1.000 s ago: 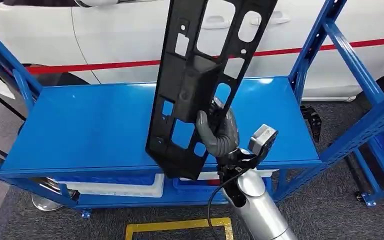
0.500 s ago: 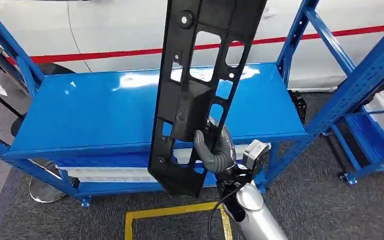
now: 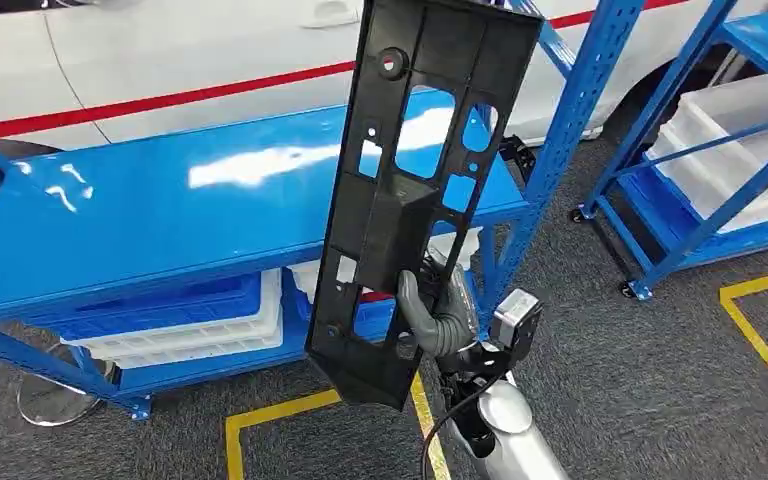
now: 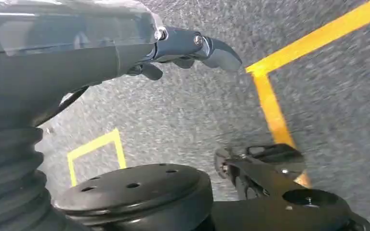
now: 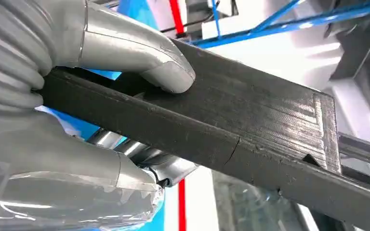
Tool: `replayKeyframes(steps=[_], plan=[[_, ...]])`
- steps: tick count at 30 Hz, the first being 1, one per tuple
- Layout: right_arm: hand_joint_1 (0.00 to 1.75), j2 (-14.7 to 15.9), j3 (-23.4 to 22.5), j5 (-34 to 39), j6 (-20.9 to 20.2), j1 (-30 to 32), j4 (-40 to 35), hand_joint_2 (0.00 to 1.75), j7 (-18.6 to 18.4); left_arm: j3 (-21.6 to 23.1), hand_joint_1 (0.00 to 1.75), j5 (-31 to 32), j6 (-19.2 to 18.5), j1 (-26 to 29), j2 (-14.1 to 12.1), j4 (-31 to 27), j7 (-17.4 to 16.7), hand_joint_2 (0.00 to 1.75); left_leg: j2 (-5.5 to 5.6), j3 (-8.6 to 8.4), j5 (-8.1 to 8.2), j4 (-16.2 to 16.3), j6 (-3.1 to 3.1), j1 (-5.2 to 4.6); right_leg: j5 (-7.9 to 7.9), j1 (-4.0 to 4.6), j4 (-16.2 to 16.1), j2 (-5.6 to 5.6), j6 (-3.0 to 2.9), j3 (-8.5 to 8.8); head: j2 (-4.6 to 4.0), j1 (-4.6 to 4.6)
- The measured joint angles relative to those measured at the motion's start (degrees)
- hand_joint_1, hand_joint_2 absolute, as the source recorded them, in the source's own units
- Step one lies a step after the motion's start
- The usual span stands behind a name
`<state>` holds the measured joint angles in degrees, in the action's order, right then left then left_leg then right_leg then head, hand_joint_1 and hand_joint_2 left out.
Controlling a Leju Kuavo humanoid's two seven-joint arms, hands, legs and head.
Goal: Take the parts from the cabinet and place them on the table.
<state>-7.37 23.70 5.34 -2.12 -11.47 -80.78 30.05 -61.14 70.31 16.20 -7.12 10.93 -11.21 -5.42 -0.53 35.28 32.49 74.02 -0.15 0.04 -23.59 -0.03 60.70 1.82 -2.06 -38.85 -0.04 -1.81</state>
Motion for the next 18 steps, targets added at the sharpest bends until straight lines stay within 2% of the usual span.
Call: replayKeyframes(steps=[1, 2, 3, 4, 5, 6, 7, 8, 9, 10, 11, 12, 13, 14, 15, 16, 17, 18], plan=[[1.71, 0.0, -0.16, -0.2, 0.0, 0.22, 0.0, 1.75, -0.02, 0.18, 0.0, 0.18, 0.0, 0.05, 0.0, 0.0, -0.15, 1.75, 0.53, -2.65, -2.0, -3.31, 0.5, -0.18, 0.74, 0.01, 0.0, 0.71, 0.13, -0.82, 0.0, 0.0], [1.71, -0.09, -0.31, -0.46, 0.02, 0.38, 0.0, 1.75, -0.02, 0.35, 0.0, 0.48, 0.0, 0.16, 0.0, 0.0, -0.26, 1.75, 2.08, -6.22, -2.54, -8.18, 1.08, -0.48, 1.53, -0.04, 0.01, 1.37, 0.26, -1.52, 0.0, -0.02], [1.71, -0.3, -0.5, -0.66, 0.02, 0.5, -0.02, 1.75, -0.02, 0.4, 0.0, 0.55, 0.0, 0.28, -0.23, -0.06, -0.39, 1.75, 4.72, -9.32, -0.2, -13.36, 1.94, -0.68, 2.18, -0.18, 0.0, 1.81, 0.46, -1.99, 0.0, 0.0], [1.71, -0.43, -0.61, -0.66, 0.05, 0.58, -0.02, 1.75, -0.02, 0.44, 0.0, 0.65, 0.0, 0.48, -0.26, -0.04, -0.39, 1.75, 5.11, -11.57, 0.8, -17.75, 1.82, -0.64, 2.87, -0.22, -0.13, 2.37, 0.8, -2.15, 0.0, 0.02], [1.71, -0.52, -0.72, -0.68, 0.02, 0.84, -0.02, 1.75, 0.0, 0.55, 0.0, 0.74, -0.02, 0.7, -0.28, -0.04, -0.39, 1.75, 4.86, -11.0, 0.39, -17.23, 1.34, -0.92, 3.89, -0.59, -0.9, 2.78, 1.29, -2.08, 0.0, 0.0], [1.71, -0.61, -0.94, -0.68, 0.02, 1.16, -0.07, 1.75, 0.0, 0.7, 0.0, 0.74, 0.0, 0.69, -0.28, -0.04, -0.39, 1.75, 4.54, -10.81, -0.34, -17.32, 1.73, -1.23, 4.83, -0.86, -1.53, 3.4, 1.74, -2.07, 0.0, -0.13], [1.71, -0.59, -1.23, -0.72, 0.05, 1.59, -0.18, 1.75, -0.02, 0.86, 0.0, 0.74, -0.02, 0.63, -0.26, -0.04, -0.39, 1.75, 3.71, -10.62, -1.29, -18.34, 1.95, -1.29, 6.02, -0.68, -2.42, 4.1, 2.29, -2.09, 0.0, -0.11], [1.71, -0.57, -1.58, -0.72, 0.05, 1.88, -0.17, 1.75, -0.02, 0.94, 0.0, 0.74, -0.02, 0.65, -0.15, -0.04, -0.39, 1.75, 2.58, -10.46, -2.67, -19.44, 2.02, -0.15, 5.69, -0.63, -2.29, 3.49, 2.24, -2.39, 0.0, 0.04], [1.71, -0.57, -1.8, -0.77, 0.07, 2.03, -0.28, 1.75, 0.0, 1.01, 0.0, 0.74, 0.0, 0.69, -0.17, -0.04, -0.39, 1.75, 2.17, -9.93, -3.71, -19.85, 2.25, -0.5, 2.68, -0.16, -1.36, 1.56, 2.4, -2.9, 0.0, 0.13], [1.71, -0.57, -1.84, -0.85, 0.07, 2.02, -0.33, 1.75, -0.04, 1.1, 0.0, 0.74, 0.0, 0.76, -0.2, -0.04, -0.39, 1.75, 1.17, -9.05, -4.41, -19.85, 2.62, -0.56, -1.59, -0.17, 1.4, 0.29, 2.54, -3.68, 0.0, 0.15], [1.71, -0.59, -1.86, -0.83, 0.13, 2.08, -0.33, 1.75, -0.02, 1.18, 0.0, 0.74, 0.0, 0.8, -0.22, -0.04, -0.39, 1.75, 0.4, -8.0, -5.15, -19.67, 2.49, -0.64, -5.63, -0.38, 5.59, -0.59, 2.75, -4.23, 0.0, 0.15], [1.71, -0.57, -1.97, -0.83, 0.13, 2.15, -0.33, 1.75, -0.02, 1.25, 0.0, 0.74, 0.0, 0.76, -0.22, -0.04, -0.37, 1.75, -0.44, -7.11, -5.76, -19.5, 2.47, -0.68, -7.81, -0.57, 9.57, -1.03, 3.05, -4.58, 0.0, 0.15], [1.71, -0.57, -2.1, -0.83, 0.13, 2.3, -0.33, 1.75, -0.05, 1.27, 0.0, 0.74, 0.0, 0.69, -0.24, -0.04, -0.37, 1.75, -1.28, -6.0, -6.37, -19.16, 2.34, -0.67, -7.67, -0.87, 13.17, -1.22, 3.37, -4.74, 0.0, 0.2], [1.71, -0.57, -2.19, -0.83, 0.13, 2.42, -0.33, 1.75, -0.04, 1.29, 0.0, 0.74, 0.0, 0.66, -0.22, -0.04, -0.37, 1.75, -2.12, -4.82, -6.89, -18.78, 2.19, -0.63, -5.49, -1.25, 15.25, -1.35, 3.75, -4.44, 0.0, 0.17], [1.71, -0.57, -2.28, -0.83, 0.13, 2.53, -0.33, 1.75, -0.04, 1.31, 0.0, 0.85, -0.02, 0.56, -0.22, -0.04, -0.35, 1.75, -2.96, -3.4, -7.39, -18.17, 1.93, -0.57, -2.34, -1.66, 15.34, -1.62, 4.11, -3.21, 0.0, 0.15], [1.71, -0.57, -2.3, -0.88, 0.13, 2.64, -0.33, 1.75, -0.05, 1.36, 0.0, 0.92, -0.02, 0.45, -0.22, -0.04, -0.31, 1.75, -3.64, -2.01, -7.77, -17.42, 1.65, -0.48, -0.37, -2.0, 13.38, -2.12, 4.48, -0.92, 0.0, 0.17], [1.71, -0.59, -2.32, -1.03, 0.09, 2.72, -0.39, 1.75, -0.04, 1.38, 0.0, 0.92, -0.02, 0.38, -0.22, -0.04, -0.22, 1.75, -4.16, -0.87, -8.03, -16.59, 1.34, -0.4, -0.56, -2.25, 9.72, -3.18, 4.81, 2.39, 0.0, 0.15], [1.71, -0.59, -2.36, -1.27, -0.02, 2.79, -0.59, 1.75, -0.09, 1.36, 0.0, 0.85, 0.0, 0.26, -0.28, -0.09, -0.13, 1.75, -4.48, -0.09, -8.16, -15.63, 1.05, -0.54, -4.0, -2.37, 4.6, -5.35, 5.11, 6.33, 0.0, 0.17]])
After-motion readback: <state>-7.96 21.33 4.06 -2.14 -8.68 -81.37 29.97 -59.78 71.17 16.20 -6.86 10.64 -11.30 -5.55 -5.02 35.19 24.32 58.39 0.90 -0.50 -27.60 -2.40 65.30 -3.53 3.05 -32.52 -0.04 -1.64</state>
